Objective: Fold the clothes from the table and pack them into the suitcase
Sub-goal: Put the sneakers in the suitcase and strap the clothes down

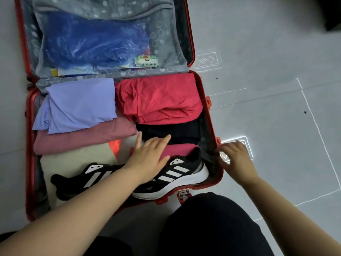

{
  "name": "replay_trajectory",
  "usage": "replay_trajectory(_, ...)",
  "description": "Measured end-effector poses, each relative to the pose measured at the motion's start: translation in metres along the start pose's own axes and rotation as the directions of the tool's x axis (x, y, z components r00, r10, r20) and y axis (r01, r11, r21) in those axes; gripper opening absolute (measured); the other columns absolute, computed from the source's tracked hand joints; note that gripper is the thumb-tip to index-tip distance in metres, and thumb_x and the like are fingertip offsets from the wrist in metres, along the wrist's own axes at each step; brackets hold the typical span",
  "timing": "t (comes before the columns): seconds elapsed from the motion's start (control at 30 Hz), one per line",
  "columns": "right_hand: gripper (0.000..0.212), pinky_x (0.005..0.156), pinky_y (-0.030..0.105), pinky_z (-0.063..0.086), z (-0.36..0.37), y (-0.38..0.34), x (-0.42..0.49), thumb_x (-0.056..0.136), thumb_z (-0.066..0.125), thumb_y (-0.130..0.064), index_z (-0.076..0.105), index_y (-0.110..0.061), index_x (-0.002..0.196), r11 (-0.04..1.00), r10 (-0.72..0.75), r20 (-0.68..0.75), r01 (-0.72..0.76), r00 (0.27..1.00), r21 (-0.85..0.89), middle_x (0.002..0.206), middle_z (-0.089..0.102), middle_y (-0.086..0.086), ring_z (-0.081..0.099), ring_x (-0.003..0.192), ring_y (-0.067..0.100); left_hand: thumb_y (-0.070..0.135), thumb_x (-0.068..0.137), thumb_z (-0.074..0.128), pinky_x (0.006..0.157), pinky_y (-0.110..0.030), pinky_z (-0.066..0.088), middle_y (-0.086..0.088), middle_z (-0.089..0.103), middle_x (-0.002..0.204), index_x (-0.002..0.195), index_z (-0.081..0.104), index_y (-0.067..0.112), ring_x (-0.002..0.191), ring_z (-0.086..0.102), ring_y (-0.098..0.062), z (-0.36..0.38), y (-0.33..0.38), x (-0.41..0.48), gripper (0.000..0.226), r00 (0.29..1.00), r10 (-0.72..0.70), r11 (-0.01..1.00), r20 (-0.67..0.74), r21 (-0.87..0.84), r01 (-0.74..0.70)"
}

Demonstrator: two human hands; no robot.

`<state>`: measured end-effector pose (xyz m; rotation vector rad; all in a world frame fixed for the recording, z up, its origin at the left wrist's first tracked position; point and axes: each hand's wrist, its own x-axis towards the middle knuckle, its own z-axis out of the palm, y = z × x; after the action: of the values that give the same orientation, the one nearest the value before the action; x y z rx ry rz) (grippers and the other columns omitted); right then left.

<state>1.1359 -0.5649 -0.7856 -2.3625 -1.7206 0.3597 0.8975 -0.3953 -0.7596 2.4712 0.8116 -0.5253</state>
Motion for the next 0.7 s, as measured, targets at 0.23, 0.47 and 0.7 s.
replay_trajectory(0.23, 0.034, 0.115, 0.040, -0.011, 0.029, -0.029, 0.030, 0.085, 0.036, -0.021, 0.057, -0.006, 0.107, 0.937, -0.090, 0.242, 0.164, 0.966, -0.307, 0.082, 0.072, 0.006, 0.055, 0.119, 0.034, 0.052, 0.095, 0.035, 0.110, -0.051, -0.019, 0.004, 0.010, 0.158, 0.151, 0.002, 0.025, 0.145, 0.004, -0.017, 0.019, 0.041, 0.020, 0.071, 0.985, 0.115, 0.991, 0.130, 0.054, -0.123)
replay_trajectory(0.47, 0.031, 0.111, 0.046, -0.006, 0.033, -0.033, 0.041, 0.073, 0.071, -0.014, 0.063, -0.002, 0.101, 0.908, -0.073, 0.347, 0.206, 0.935, -0.364, 0.068, 0.068, 0.010, 0.062, 0.096, 0.038, 0.049, 0.097, 0.030, 0.109, -0.050, -0.020, 0.001, 0.003, 0.159, 0.150, -0.008, 0.025, 0.146, 0.000, -0.020, 0.029, 0.041, 0.019, 0.070, 0.979, 0.109, 0.980, 0.172, 0.146, -0.134)
replay_trajectory(0.7, 0.033, 0.103, 0.070, 0.019, 0.036, -0.019, 0.003, 0.079, 0.053, -0.016, 0.067, -0.007, 0.108, 0.890, -0.103, 0.070, 0.123, 0.992, -0.438, 0.079, 0.059, 0.008, 0.056, 0.083, 0.036, 0.050, 0.097, 0.030, 0.109, -0.050, -0.021, 0.001, 0.003, 0.159, 0.150, -0.007, 0.026, 0.146, 0.000, -0.020, 0.025, 0.040, 0.016, 0.068, 0.979, 0.103, 0.983, 0.177, 0.130, -0.127)
